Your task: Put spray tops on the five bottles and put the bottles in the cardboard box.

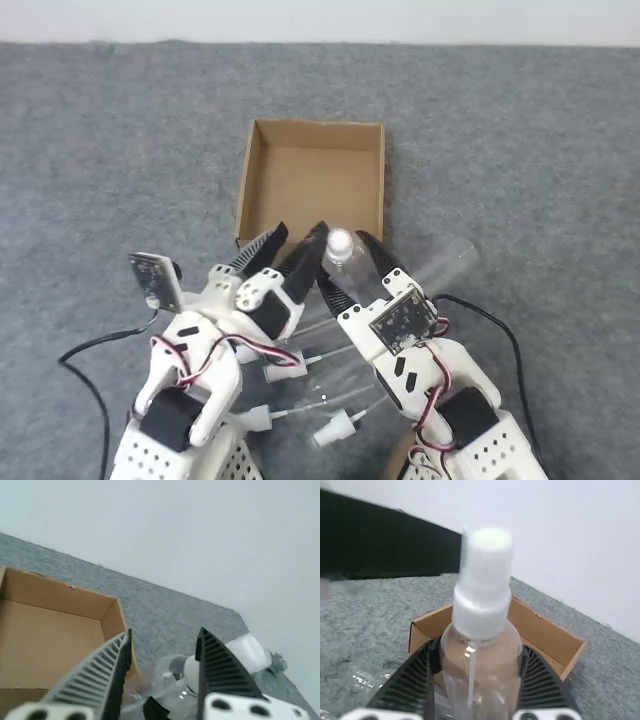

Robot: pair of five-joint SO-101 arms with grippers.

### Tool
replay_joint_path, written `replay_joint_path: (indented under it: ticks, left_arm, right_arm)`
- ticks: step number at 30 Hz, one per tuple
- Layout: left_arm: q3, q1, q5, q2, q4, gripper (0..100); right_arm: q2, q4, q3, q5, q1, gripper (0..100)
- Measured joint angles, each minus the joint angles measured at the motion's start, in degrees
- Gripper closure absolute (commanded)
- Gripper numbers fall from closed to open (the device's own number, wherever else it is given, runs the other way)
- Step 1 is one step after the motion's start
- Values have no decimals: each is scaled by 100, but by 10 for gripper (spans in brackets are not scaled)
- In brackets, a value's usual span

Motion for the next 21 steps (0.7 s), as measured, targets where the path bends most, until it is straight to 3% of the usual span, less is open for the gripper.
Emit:
replay_joint_path:
  ticks: [11, 21]
  left_arm:
    - [0, 220, -114, 0, 149, 801]
    - [-747, -782, -123, 0, 1169, 797]
  right_arm:
    - [9, 141, 0, 0, 0, 950]
    - [0, 211, 0, 9, 229, 950]
